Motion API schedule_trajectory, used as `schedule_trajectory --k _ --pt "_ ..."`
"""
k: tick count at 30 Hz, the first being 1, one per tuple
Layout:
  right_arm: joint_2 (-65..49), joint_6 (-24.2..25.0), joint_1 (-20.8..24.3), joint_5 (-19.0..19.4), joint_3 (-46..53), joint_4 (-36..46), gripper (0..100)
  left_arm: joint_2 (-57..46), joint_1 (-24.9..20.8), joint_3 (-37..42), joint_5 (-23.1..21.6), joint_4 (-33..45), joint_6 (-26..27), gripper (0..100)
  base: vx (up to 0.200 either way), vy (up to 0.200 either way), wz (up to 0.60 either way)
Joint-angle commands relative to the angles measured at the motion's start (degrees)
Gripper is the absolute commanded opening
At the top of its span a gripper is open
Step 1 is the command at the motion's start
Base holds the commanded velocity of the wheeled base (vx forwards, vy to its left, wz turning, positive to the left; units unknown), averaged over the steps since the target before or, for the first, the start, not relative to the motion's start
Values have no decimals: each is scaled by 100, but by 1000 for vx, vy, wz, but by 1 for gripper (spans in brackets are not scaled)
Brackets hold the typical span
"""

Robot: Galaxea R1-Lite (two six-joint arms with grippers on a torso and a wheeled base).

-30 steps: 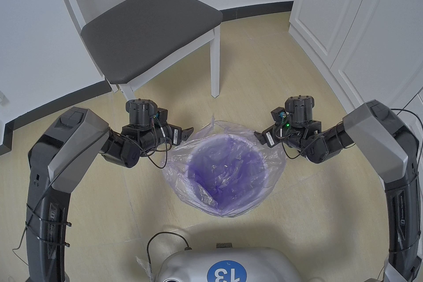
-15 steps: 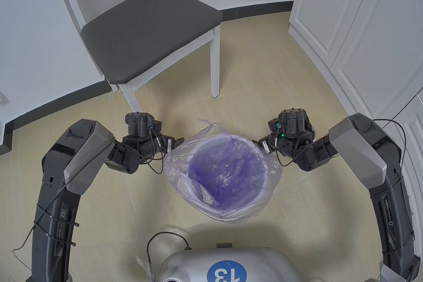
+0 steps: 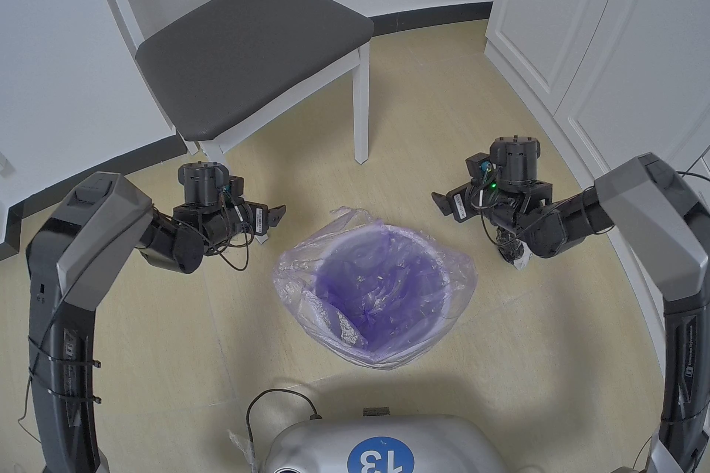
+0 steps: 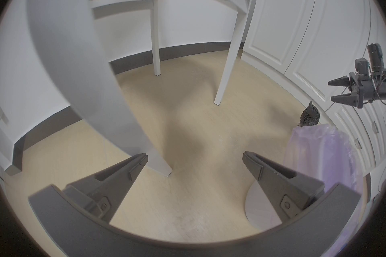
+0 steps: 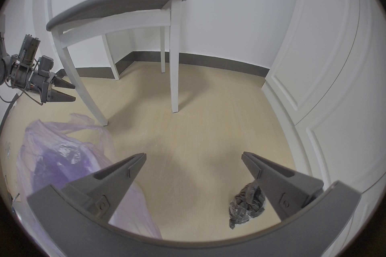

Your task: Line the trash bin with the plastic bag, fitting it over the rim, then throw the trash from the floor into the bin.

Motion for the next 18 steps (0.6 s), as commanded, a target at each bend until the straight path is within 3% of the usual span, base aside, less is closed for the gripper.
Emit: schedule_trajectory --k 1,2,5,12,18 --pt "-880 -122 23 -28 802 17 100 -954 2 939 -4 -407 -18 100 0 0 0" --pt "-1038 -298 93 -28 1355 -27 100 -1297 -174 1519 -57 -636 -18 100 0 0 0" --pt "-1143 -465 146 -19 1935 -80 100 -1622 -341 2126 -57 -847 -18 100 0 0 0" --pt "-1099 -483 243 -19 2551 -511 100 -2079 -816 3497 -74 -1523 -36 100 0 0 0" --pt "-915 -456 252 -19 2683 -528 100 -1736 -965 3840 -30 -2042 -89 100 0 0 0"
